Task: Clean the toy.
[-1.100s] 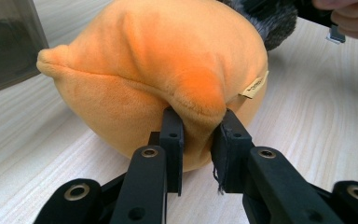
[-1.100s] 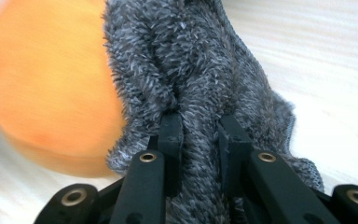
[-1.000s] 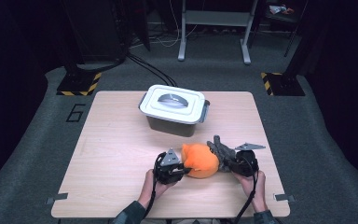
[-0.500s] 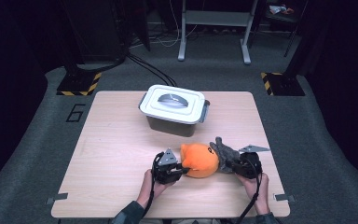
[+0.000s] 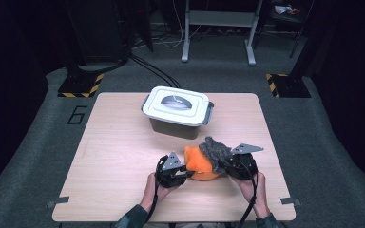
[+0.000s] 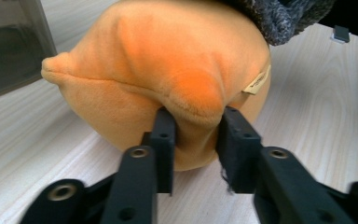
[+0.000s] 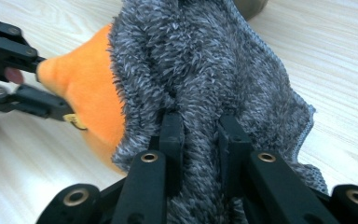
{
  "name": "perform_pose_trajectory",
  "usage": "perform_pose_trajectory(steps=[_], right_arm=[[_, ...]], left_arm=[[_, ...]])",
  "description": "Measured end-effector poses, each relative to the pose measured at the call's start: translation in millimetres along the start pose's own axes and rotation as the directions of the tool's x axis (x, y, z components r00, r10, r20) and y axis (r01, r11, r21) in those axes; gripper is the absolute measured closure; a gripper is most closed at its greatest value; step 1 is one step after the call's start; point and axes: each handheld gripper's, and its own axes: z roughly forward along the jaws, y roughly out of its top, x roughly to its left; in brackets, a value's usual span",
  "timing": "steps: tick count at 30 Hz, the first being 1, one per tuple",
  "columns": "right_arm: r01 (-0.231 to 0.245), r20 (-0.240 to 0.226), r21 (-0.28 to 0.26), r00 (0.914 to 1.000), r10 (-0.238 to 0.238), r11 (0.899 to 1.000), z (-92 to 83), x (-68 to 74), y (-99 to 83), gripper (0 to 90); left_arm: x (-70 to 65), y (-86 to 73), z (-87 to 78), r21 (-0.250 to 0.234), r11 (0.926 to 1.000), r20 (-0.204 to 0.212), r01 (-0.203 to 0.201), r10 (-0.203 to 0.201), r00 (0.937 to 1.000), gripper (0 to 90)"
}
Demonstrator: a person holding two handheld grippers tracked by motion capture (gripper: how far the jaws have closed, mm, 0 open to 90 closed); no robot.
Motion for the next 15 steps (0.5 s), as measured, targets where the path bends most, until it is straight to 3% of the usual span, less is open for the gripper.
perform_pose_trajectory(steps=[6, 9, 13, 15], right_arm=[[-0.022, -0.006, -0.006, 0.9997, 0.022, 1.000, 1.2, -2.9, 0.7, 74.9], [-0.019, -0.005, -0.002, 0.9998, 0.019, 1.000, 1.5, -2.7, 1.8, 74.9], [-0.021, -0.004, -0.003, 0.9998, 0.021, 1.000, 1.6, -2.5, 1.5, 74.9], [-0.026, -0.004, -0.003, 0.9997, 0.026, 1.000, 1.9, -2.0, 1.1, 74.9]], left_arm=[[-5.0, -7.0, -2.7, -0.038, 0.9986, -0.053, -0.036, 0.034, 0.9980, 47.1], [-8.1, -10.3, 1.0, -0.033, 0.9987, -0.087, -0.038, 0.035, 0.9956, 40.9], [-10.1, -14.3, 8.9, -0.023, 0.9984, -0.121, -0.051, 0.048, 0.9914, 39.1], [-10.7, -15.0, 10.3, -0.028, 0.9976, -0.118, -0.063, 0.059, 0.9912, 44.4]])
